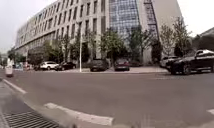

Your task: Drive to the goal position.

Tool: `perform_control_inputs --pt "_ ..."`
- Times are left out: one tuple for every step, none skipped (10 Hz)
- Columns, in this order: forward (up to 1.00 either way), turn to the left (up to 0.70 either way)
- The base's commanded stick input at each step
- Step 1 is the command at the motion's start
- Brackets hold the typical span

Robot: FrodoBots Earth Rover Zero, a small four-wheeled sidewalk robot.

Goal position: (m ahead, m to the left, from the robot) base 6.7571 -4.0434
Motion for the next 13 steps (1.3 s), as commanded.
perform_control_inputs --pt "0.45 0.27" --pt "0.45 0.27" --pt "0.45 0.27" --pt "0.45 0.27" --pt "0.45 0.27" --pt "0.45 0.04" --pt "0.45 0.00" --pt "0.45 0.00" --pt "0.45 0.00" --pt "0.45 0.00" --pt "0.45 0.00" --pt "0.45 0.00" --pt "0.45 0.00"
